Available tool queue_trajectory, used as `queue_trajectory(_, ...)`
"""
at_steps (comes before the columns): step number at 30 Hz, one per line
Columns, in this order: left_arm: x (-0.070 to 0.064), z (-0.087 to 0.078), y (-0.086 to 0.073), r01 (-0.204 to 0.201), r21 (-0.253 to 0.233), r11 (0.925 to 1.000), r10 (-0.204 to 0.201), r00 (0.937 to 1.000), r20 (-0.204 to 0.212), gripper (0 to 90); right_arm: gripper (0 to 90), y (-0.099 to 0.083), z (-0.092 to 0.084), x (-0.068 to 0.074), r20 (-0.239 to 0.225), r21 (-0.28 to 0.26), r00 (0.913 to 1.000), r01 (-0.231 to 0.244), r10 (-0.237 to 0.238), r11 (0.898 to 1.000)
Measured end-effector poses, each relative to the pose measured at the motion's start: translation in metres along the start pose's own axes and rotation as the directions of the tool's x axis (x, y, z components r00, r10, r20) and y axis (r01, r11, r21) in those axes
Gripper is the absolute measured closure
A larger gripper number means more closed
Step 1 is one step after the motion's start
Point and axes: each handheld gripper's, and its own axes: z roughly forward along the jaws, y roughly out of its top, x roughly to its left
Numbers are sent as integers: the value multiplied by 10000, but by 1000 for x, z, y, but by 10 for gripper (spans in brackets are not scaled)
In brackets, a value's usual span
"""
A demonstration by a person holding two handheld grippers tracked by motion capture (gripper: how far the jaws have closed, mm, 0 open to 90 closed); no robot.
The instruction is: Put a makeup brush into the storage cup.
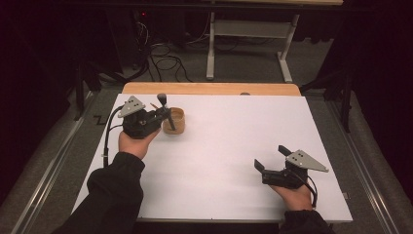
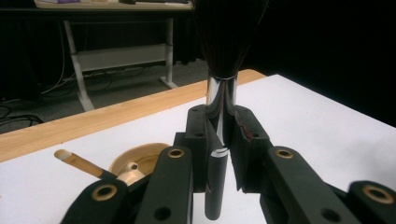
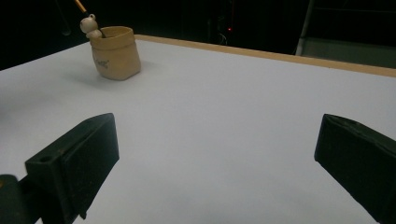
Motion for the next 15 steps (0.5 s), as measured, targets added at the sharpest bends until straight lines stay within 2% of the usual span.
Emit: queue_trajectory(15, 15, 21, 15, 41, 19, 10000, -40, 9989, -475, 781, 6, 0, 1, 0, -7, 16, 10000, -80, 80, 10000)
